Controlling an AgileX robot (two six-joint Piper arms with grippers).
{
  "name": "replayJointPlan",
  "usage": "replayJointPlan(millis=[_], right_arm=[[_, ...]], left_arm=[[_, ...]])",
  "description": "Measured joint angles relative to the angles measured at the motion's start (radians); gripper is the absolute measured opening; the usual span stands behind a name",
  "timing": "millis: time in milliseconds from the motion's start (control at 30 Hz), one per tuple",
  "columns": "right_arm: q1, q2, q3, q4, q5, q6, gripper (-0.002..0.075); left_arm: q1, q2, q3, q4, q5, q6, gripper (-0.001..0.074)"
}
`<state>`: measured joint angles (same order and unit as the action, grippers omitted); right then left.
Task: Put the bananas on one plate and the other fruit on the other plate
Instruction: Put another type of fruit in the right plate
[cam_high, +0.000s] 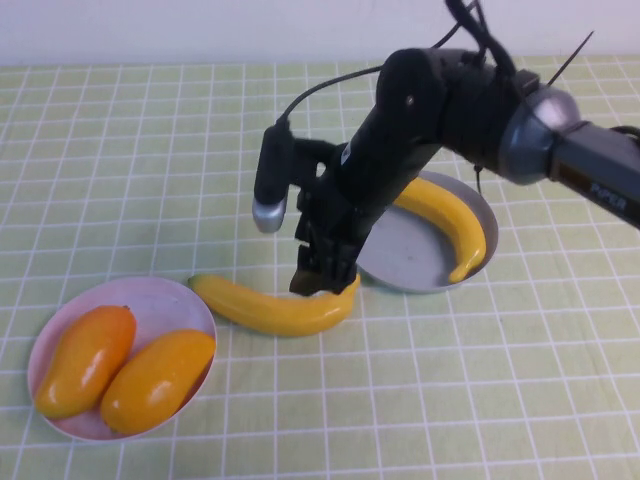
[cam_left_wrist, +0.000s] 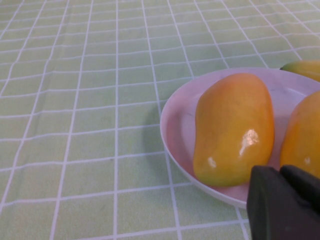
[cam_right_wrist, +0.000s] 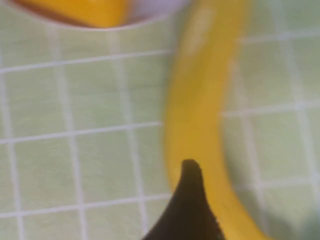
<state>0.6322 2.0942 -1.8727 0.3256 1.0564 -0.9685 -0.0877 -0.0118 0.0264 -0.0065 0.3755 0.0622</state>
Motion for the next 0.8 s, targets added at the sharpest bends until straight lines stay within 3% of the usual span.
replayJointPlan(millis=[100,267,600,800], right_arm=[[0.026,0.033,0.000,0.034,0.023,-0.108,0.0500],[0.044,0.075,0.000,0.049,0.037,-0.146,0.0500],[0.063,0.131,0.000,0.065,0.007,-0.151,0.0489],[0.065,0.168,0.000,0.063,-0.037,-0.079,0.0424]], left_arm=[[0.000,0.000,0.000,0.007,0.000,0.000,0.0002],[0.000,0.000,0.000,0.000,0.000,0.000,0.0002],[0.000,0.000,0.000,0.000,0.000,0.000,0.0002],[0.000,0.000,0.000,0.000,0.000,0.000,0.0002]])
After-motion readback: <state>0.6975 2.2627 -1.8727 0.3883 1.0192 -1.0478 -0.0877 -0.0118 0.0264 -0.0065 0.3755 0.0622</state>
